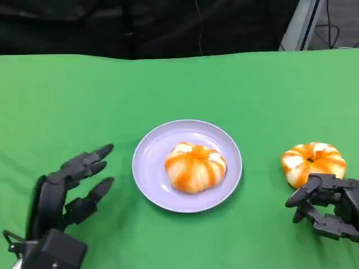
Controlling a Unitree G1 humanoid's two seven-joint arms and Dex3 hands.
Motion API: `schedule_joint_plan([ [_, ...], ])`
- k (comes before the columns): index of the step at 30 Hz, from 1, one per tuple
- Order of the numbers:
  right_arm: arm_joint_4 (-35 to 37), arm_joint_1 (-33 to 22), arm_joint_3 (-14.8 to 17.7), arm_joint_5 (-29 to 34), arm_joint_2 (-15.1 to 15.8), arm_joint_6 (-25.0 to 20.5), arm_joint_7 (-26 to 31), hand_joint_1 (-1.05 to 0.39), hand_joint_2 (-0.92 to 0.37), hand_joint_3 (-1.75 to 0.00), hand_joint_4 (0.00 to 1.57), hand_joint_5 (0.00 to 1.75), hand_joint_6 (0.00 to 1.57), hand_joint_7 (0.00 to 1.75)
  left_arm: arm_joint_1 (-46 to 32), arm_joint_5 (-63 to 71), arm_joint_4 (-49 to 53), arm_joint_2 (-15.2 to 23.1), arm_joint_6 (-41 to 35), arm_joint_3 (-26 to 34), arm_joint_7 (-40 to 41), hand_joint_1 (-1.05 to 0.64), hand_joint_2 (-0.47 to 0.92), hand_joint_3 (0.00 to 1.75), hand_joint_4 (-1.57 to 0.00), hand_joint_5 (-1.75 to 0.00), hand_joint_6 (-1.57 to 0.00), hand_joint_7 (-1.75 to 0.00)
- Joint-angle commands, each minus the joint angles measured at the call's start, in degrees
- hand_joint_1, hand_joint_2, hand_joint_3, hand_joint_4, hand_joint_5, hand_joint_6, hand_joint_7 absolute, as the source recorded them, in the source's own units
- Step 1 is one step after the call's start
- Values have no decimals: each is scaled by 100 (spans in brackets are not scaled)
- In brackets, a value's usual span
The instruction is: Grasp the bread from the table and place it into the plate.
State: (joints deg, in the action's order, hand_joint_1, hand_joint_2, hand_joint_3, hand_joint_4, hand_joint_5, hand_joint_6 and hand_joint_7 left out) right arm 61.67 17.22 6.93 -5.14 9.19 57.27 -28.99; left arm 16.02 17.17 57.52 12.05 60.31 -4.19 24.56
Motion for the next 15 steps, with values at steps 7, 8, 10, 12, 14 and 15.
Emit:
schedule_joint_plan([
  [7,0,12,58,-24,142,-15,15,5,-78,-72,87,137,94,94,-63,-702,464,-78,250,584,-382,-5,92,38,-112,-7,-98,-5],
  [8,2,13,58,-23,142,-17,16,5,-78,-71,87,137,94,94,-68,-719,474,-89,244,616,-394,-5,92,38,-113,-8,-99,-5],
  [10,4,15,61,-27,140,-18,11,5,-78,-71,88,136,94,94,-67,-726,482,-107,242,660,-422,-5,92,38,-114,-8,-101,-5],
  [12,4,15,62,-27,140,-18,12,5,-78,-70,88,136,94,94,-65,-721,486,-116,246,690,-448,-4,92,38,-115,-8,-101,-5],
  [14,4,15,62,-26,140,-18,12,5,-79,-70,88,136,94,94,-65,-714,486,-125,248,719,-473,-4,92,37,-115,-8,-101,-5],
  [15,4,15,62,-26,140,-18,12,5,-79,-70,88,136,94,94,-65,-711,485,-128,248,731,-482,-4,92,37,-115,-7,-101,-4],
])
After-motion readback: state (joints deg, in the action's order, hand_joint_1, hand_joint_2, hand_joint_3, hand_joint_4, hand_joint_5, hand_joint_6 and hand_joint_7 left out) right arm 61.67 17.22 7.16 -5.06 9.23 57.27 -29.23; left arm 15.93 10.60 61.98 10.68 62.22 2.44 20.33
